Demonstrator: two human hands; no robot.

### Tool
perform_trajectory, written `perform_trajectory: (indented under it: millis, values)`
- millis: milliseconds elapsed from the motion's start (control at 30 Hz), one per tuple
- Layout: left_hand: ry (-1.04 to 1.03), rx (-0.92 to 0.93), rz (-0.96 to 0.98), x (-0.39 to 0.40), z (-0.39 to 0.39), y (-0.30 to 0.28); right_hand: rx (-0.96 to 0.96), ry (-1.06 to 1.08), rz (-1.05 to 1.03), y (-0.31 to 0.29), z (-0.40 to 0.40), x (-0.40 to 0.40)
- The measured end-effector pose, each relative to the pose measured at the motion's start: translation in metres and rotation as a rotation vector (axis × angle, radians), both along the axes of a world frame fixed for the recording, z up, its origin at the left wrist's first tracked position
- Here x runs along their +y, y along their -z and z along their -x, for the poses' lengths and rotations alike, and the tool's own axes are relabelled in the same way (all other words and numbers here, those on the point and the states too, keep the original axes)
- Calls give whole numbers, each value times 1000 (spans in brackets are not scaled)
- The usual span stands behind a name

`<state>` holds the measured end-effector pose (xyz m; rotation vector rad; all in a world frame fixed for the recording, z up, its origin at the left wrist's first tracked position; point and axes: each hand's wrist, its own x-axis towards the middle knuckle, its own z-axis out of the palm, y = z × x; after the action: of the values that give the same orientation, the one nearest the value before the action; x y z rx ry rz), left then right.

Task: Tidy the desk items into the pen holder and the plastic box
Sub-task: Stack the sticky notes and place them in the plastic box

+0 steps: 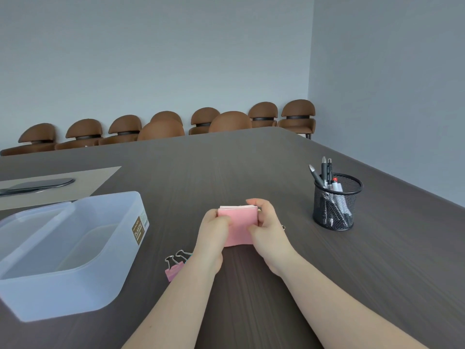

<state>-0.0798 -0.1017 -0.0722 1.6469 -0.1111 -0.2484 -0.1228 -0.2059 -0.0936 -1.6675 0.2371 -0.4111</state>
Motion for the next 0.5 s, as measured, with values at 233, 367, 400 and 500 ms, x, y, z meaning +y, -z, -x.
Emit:
perform_trajectory:
  millis: [233,367,400,500]
  values:
    - [32,-257,-417,11,5,-21,34,141,137,-2,9,0]
    - [-60,-335,-396,24,12,-45,2,193,311,-22,16,10]
    - [-77,-331,-366,29,13,-51,-10,190,317,-29,18,12]
    - [-92,-285,-279,44,14,-68,-26,166,248,-50,22,19]
